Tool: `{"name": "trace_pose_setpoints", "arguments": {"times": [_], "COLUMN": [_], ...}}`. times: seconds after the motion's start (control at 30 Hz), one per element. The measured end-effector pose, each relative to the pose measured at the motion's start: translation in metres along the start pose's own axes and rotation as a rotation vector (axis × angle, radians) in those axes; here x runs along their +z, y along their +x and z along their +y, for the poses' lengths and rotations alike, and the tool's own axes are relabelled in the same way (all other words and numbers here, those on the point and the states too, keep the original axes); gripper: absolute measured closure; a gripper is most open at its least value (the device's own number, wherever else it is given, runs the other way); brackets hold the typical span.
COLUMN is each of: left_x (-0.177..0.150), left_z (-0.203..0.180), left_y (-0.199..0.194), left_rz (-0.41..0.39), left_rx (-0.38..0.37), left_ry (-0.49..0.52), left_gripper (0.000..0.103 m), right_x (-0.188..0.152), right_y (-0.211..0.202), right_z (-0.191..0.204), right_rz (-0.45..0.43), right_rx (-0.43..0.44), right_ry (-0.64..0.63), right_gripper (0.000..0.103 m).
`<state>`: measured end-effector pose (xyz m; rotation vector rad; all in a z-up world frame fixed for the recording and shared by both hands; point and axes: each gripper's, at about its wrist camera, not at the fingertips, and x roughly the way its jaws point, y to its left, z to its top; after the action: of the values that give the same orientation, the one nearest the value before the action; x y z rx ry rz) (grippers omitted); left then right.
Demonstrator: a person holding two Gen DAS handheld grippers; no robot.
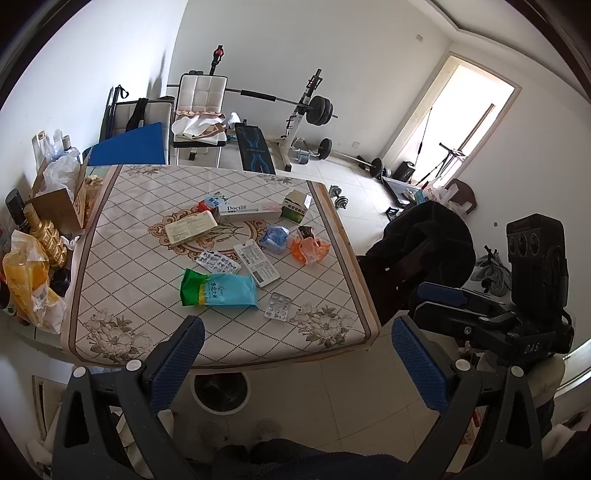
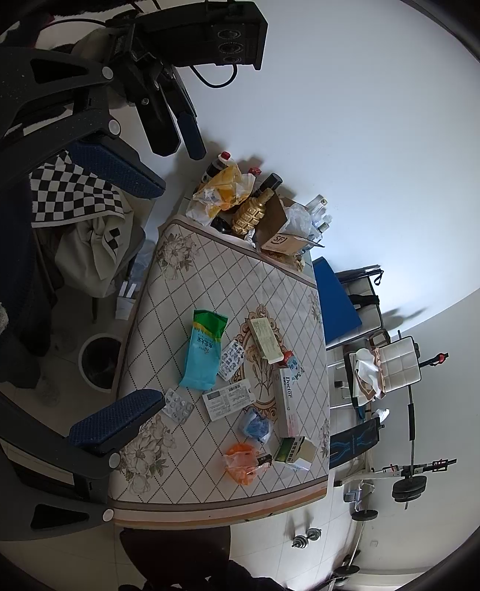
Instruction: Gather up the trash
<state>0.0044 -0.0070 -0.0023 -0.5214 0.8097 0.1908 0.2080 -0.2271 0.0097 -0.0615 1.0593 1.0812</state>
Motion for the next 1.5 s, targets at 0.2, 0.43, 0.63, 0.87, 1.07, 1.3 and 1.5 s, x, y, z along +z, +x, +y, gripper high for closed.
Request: {"name": "trace_pose_setpoints", "arguments": {"times": [0.2,0.43,0.63,0.87,1.07,1.3,1.5], "left_x": [-0.003,-0.003,-0.005,-0.005,-0.005,0.003,0.015], "left_z": [0.006,0.008,0.011,0.011,0.016,0.026,0.055], "left_y": [-0.001,0.000,0.001,0.007,0.011,0.020,0.063], "left_rz": [0.006,0.009,0.013,0.018,0.029,0.052,0.065], "left_rx": [0.004,0.015,0.017,0.015,0.009,0.006,0.270], "left_ry": [0.004,0.008,0.008,0.008,0.010,0.015,0.032], "left_gripper": [0.000,0.000,0.000,0.000,0.000,0.000,0.000], "right_x": [0.000,-0.003,-0.006,-0.001,-0.001,0.004,0.014], "right_y": [0.000,0.002,0.005,0.009,0.013,0.025,0.054], "right_z": [-0.001,-0.003,-0.009,-0.009,-0.010,-0.010,-0.030], "right_rz": [0.000,0.006,0.015,0.024,0.029,0.030,0.028], "right_rx": [-0.001,0.000,0.001,-0.003,-0.005,-0.032,-0.193], "right_ry": [-0.003,-0.003,0.000,0.000,0.002,0.036,0.149], "right_gripper": [0.000,0.000,0.000,0.000,0.000,0.000,0.000]}}
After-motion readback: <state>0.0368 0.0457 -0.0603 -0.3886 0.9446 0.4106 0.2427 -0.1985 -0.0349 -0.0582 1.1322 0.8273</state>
